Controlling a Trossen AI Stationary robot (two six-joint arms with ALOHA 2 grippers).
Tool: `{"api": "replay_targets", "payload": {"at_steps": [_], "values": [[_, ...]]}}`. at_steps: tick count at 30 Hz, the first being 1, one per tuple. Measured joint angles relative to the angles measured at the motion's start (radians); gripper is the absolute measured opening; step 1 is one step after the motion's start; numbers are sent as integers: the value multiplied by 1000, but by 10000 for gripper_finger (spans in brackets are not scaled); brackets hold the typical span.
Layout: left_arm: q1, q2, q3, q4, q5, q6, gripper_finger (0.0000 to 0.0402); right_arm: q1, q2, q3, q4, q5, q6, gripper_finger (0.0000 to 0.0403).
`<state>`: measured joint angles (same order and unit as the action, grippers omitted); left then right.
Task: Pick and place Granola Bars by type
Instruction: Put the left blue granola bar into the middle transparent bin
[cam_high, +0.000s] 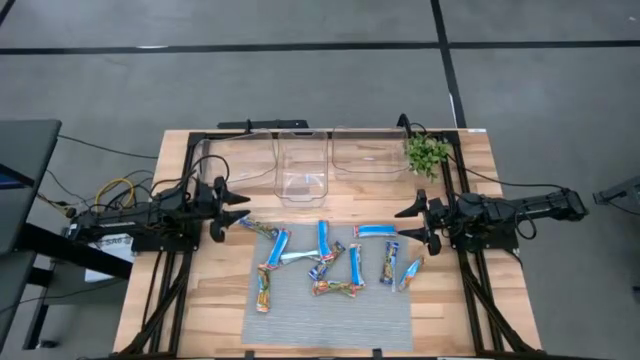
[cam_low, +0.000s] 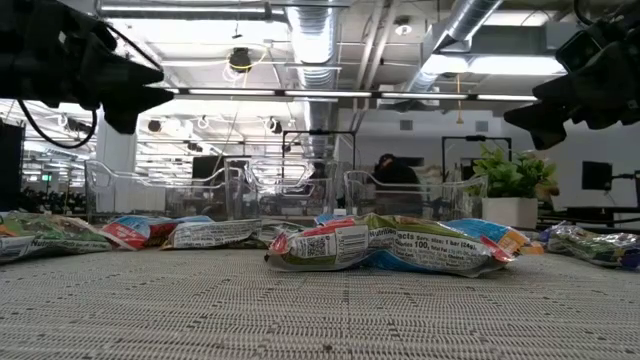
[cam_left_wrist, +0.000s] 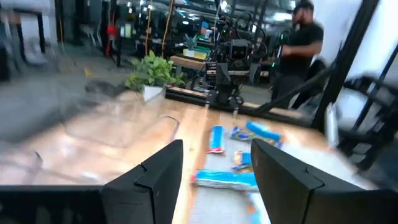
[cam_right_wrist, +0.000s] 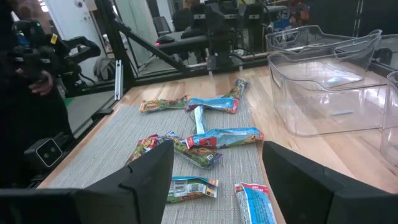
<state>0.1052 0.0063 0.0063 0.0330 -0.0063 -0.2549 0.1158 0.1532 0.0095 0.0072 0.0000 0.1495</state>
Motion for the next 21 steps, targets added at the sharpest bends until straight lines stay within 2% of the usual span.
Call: {"api": "replay_targets", "payload": {"at_steps": [6, 9, 12, 16, 21], "values": [[0, 0, 0, 15, 86, -538, 183, 0, 0, 0, 0, 0, 0, 240], [0, 0, 0, 16, 92, -693, 183, 0, 0, 0, 0, 0, 0, 240], [0, 0, 0, 16, 85, -735, 183, 0, 0, 0, 0, 0, 0, 240], [-2, 2, 12, 18, 131, -696, 183, 0, 0, 0, 0, 0, 0, 240], [-8, 74, 121, -92, 129, -591, 183, 0, 0, 0, 0, 0, 0, 240]]}}
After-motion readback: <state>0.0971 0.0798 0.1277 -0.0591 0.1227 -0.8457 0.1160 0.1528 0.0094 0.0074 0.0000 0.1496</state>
